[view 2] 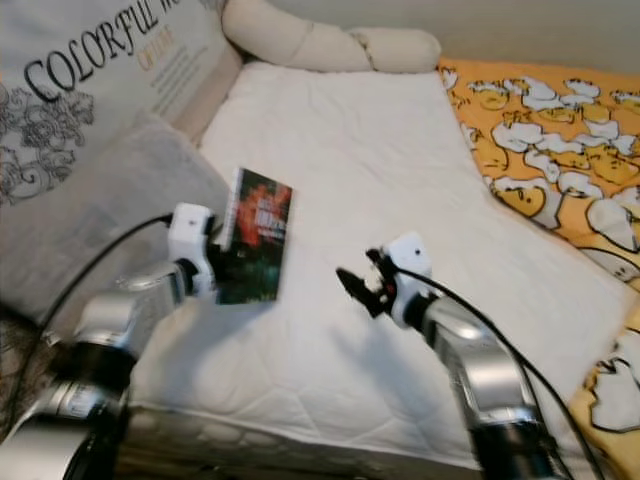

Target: Clean up the room

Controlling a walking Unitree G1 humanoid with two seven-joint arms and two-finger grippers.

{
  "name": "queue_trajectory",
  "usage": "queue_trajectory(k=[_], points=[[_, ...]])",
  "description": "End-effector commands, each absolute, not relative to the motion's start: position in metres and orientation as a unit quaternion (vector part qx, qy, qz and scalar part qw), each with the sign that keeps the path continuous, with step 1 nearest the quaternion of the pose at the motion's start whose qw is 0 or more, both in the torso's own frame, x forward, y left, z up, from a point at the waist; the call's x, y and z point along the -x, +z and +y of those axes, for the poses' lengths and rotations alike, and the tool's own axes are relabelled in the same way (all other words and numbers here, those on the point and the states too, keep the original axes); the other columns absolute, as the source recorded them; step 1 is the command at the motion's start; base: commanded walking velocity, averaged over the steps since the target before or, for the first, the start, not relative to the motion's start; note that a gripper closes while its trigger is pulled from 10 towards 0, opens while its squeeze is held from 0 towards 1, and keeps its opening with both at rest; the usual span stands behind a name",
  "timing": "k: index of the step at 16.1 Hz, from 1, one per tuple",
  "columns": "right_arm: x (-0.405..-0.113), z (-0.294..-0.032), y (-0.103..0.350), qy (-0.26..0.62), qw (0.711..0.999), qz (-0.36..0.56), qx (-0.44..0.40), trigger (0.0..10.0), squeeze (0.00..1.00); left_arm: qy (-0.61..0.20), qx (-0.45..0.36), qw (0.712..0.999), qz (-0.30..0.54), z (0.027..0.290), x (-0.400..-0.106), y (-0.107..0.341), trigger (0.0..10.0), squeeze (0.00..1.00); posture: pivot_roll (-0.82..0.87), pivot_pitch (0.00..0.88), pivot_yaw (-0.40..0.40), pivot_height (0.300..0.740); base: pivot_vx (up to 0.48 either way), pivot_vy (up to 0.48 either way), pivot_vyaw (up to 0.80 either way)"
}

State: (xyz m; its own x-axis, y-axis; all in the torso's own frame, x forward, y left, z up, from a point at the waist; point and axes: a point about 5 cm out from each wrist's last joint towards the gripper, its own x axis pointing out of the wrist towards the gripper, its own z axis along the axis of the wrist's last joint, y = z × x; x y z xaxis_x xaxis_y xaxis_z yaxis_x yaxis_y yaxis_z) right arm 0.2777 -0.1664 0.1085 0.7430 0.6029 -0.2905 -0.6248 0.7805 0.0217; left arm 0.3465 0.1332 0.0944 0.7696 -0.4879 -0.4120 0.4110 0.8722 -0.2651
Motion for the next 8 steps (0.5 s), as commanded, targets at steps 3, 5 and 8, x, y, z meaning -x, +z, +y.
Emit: queue_trajectory(k=[3,5,8], points=[[-0.266,-0.173,0.117,0.367,0.917,0.152,0.031,10.0,0.00,-0.266,0.136,0.921,0.250,0.124,-0.356,0.096,10.0,0.00,-0.19,0.000,0.037,0.740,0.000,0.000,0.00],[-0.259,-0.184,0.125,0.362,0.918,0.159,0.029,10.0,0.00,-0.289,0.179,0.894,0.291,0.111,-0.354,0.086,10.0,0.00,-0.23,0.000,0.039,0.740,0.000,0.000,0.00],[-0.243,-0.186,0.129,0.385,0.905,0.180,0.018,10.0,0.00,-0.295,0.212,0.871,0.330,0.105,-0.349,0.077,10.0,0.00,-0.27,0.000,0.041,0.740,0.000,0.000,0.00]])
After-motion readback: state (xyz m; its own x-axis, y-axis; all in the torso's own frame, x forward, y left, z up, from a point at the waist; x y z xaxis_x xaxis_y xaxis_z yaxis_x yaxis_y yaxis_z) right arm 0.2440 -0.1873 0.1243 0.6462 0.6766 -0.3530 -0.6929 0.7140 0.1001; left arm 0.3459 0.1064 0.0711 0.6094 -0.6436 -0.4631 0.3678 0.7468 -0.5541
